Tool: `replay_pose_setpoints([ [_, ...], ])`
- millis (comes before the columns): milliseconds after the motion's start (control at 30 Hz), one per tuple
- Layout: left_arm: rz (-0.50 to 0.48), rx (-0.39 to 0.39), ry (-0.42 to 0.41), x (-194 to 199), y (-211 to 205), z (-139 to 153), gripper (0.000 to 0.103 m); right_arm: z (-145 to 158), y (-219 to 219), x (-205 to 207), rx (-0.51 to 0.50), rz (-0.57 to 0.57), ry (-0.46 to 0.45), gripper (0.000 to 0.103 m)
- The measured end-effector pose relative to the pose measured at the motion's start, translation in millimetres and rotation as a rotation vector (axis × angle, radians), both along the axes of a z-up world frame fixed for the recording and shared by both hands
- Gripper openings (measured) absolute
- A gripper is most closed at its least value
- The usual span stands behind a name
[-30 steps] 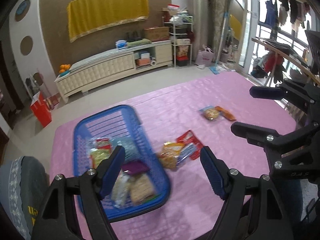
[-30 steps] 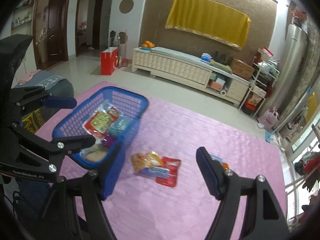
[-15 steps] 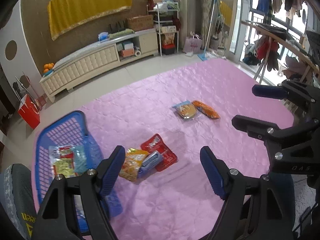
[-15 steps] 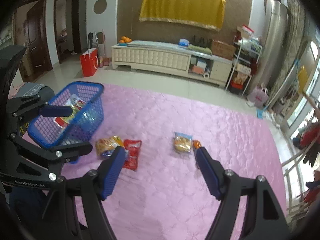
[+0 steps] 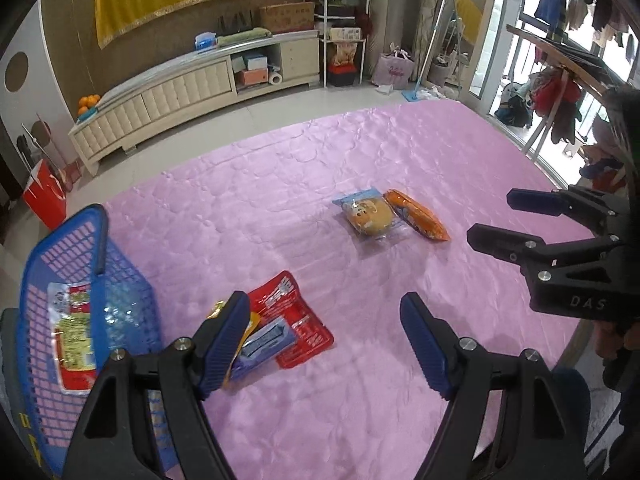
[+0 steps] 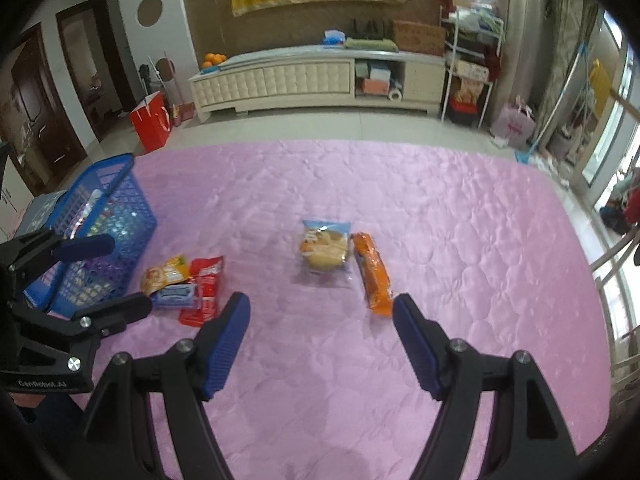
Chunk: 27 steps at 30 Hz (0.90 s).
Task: Organize snacks
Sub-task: 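Withdraw both tools and move toward the bun bag and orange sausage, then grasp the orange sausage stick with the right tool while the left tool grasps the bun bag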
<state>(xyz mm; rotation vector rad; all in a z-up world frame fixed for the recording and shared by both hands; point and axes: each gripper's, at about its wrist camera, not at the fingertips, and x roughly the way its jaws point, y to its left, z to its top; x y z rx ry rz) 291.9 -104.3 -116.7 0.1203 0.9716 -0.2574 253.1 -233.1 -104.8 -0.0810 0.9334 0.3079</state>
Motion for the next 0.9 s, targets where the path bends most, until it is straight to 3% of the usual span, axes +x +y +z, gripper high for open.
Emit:
replay_pose_setpoints([
  [333,0.016,-0.019,0.054,43,-21,-32,0.075,-39,-19,45,-0.063,-0.004,0.062,0.077],
  [467,0.031,-0.021,0.089,59,-27,-47,0.075,-54,-19,60,-0.149,0.008,0.048,0.077],
  [767,0.052,-0.039,0.14,83,-32,-65,0.075,-91,-28,86,-0.075,-0.009,0.132,0.077],
  [833,0.058,-0.045,0.154,87,-30,-68,0.075,-96,-27,90,-0.079,-0.011,0.145,0.067],
  [900,0.058,-0.049,0.16,91,-31,-70,0.075,-100,-25,91,-0.083,-0.009,0.158,0.048],
])
